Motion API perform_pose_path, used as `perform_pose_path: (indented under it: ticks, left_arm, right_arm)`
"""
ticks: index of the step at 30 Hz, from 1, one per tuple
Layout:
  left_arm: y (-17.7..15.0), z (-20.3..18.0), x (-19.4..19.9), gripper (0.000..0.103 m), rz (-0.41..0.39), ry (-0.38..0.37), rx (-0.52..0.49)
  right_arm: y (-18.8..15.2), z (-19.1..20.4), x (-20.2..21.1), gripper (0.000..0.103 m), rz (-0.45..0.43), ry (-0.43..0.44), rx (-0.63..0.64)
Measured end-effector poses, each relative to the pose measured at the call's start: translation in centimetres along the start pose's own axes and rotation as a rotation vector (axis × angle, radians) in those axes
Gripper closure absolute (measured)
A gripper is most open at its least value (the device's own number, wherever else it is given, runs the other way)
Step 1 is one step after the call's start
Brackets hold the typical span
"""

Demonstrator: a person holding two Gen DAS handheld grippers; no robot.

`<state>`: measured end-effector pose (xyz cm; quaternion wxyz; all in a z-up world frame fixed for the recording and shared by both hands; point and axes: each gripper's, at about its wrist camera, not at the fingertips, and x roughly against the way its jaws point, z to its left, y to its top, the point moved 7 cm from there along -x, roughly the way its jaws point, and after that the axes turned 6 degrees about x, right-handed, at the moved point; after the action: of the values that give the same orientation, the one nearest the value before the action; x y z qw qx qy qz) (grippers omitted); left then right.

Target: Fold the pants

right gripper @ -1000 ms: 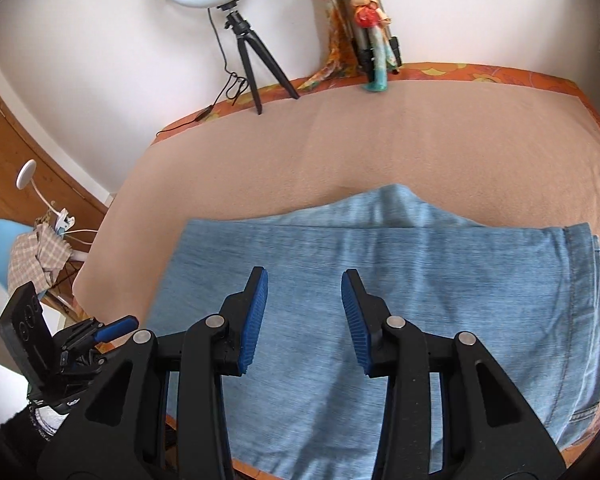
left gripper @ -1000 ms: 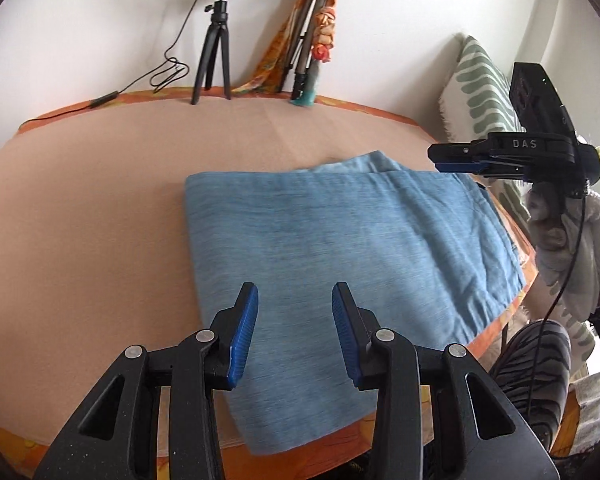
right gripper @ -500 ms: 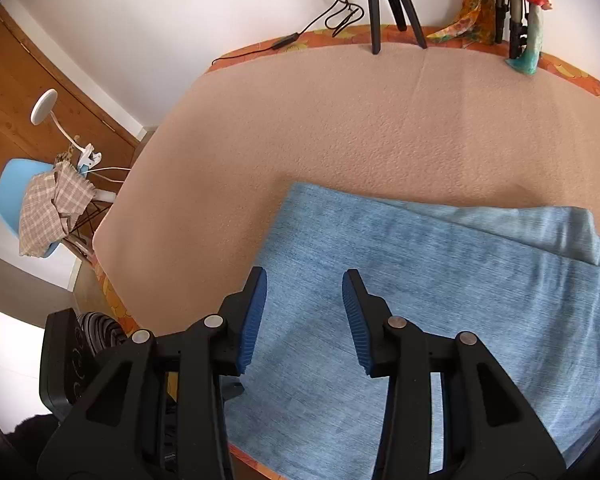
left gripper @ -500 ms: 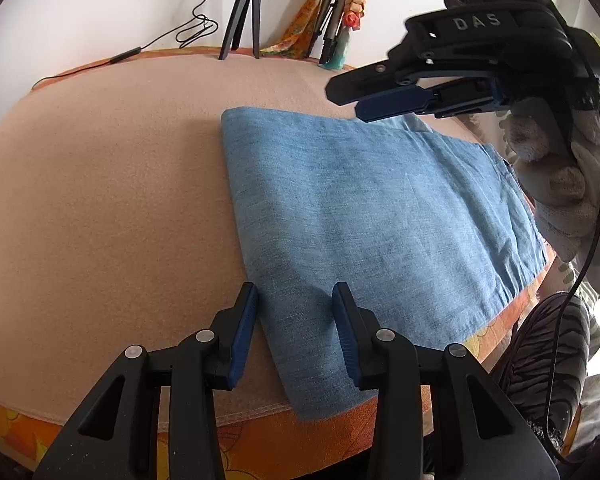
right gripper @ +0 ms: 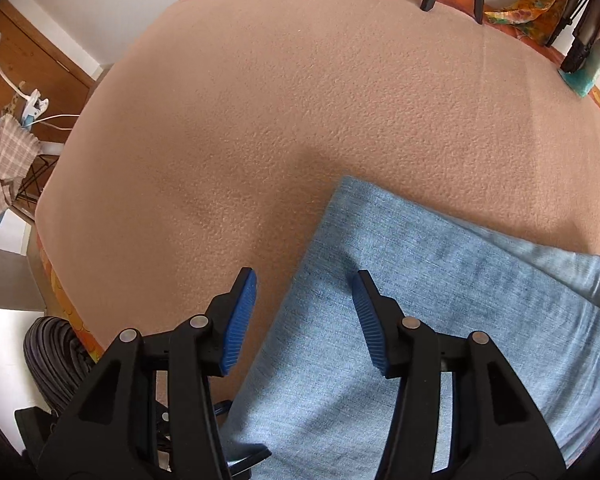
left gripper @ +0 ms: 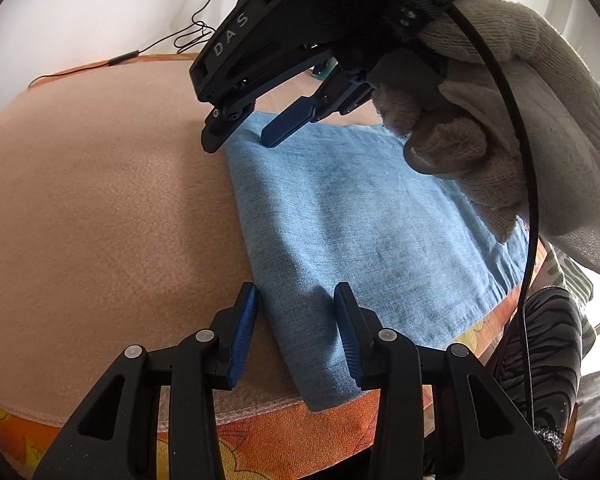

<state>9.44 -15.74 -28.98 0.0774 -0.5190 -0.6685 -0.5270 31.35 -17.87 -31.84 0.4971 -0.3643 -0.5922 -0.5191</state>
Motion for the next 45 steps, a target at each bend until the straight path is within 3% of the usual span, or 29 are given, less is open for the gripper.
perform_pose_path:
  ticks: [9,13,16,19,22,24,27,33,36,40,43,44,45]
  left_arm:
    - [-0.4,-0.1,0.3,0.065,-0.012,-0.022,0.012]
    - [-0.8,-0.3,0.6,0.065,-0.017,-0.027,0.020]
    - [-0.7,-0.2,0.5,0.065,-0.016,-0.029,0.024]
    - [-0.7,-0.1,0.5,0.065,-0.014,-0.030,0.029]
    - [-0.6,0.1,0.5,0.066,-0.008,-0.036,0.048]
    - [-0.6,0.1,0.5,0.063,0.002,-0.046,0.064]
    - [-0.4,0.0,0.6,0.046,0.008,-0.068,0.108]
    - [0.1,-0.2,0.6,0.046,0.000,-0.119,0.180]
    - [0.2,-0.5,0.5,0.049,-0.013,-0.142,0.193]
    - [0.1,-0.8,0.4,0.071,-0.034,-0.152,0.185]
    - [0.3,-0.9,0.9,0.078,-0.069,-0.180,0.205]
    - [0.5,-1.2,1.1,0.079,-0.076,-0.180,0.195]
    - [0.7,-1.6,1.3,0.079,-0.085,-0.178,0.179]
  right_arm:
    - [1.1,1.7,-2.4,0.050,0.126,-0.113,0.056]
    - [1.2,2.3,-2.8,0.051,0.141,-0.148,0.078]
    - [1.3,3.3,-3.1,0.056,0.137,-0.169,0.085]
    - [1.0,3.2,-2.8,0.068,0.129,-0.176,0.078]
    - [0.9,2.9,-2.5,0.078,0.116,-0.155,0.067]
    - [0.7,2.8,-2.1,0.091,0.098,-0.116,0.045]
    - [0.4,2.4,-1.2,0.096,0.056,-0.066,0.011]
    - [0.4,1.2,2.1,0.099,-0.047,0.052,-0.073]
    - [0.5,0.6,4.0,0.101,-0.100,0.070,-0.091]
    - [0.7,-0.1,4.7,0.101,-0.105,0.080,-0.074]
    - [-0.1,0.8,4.7,0.101,-0.076,0.070,-0.031]
    - [-0.1,0.7,4.4,0.095,-0.058,0.065,-0.030]
    - [-0.1,0.8,4.1,0.081,-0.046,0.055,-0.027]
